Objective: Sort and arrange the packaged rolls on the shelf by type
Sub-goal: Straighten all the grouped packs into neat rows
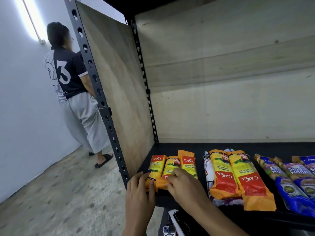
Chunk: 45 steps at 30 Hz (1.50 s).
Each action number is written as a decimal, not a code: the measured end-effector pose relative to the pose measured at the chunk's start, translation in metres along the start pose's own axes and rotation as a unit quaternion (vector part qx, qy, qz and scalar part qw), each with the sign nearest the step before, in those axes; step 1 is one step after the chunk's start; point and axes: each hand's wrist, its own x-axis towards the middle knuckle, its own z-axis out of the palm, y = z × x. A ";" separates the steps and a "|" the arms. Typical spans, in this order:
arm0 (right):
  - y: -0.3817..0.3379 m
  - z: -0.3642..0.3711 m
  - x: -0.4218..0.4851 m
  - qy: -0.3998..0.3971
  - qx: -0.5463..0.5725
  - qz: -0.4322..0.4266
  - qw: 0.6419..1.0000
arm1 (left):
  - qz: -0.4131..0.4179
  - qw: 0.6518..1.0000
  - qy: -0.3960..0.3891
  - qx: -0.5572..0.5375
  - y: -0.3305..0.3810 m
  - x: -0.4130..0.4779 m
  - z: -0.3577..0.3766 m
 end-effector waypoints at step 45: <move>0.072 0.019 0.163 -0.194 0.102 0.236 0.947 | -0.067 0.988 -0.023 -0.134 -0.001 -0.021 0.024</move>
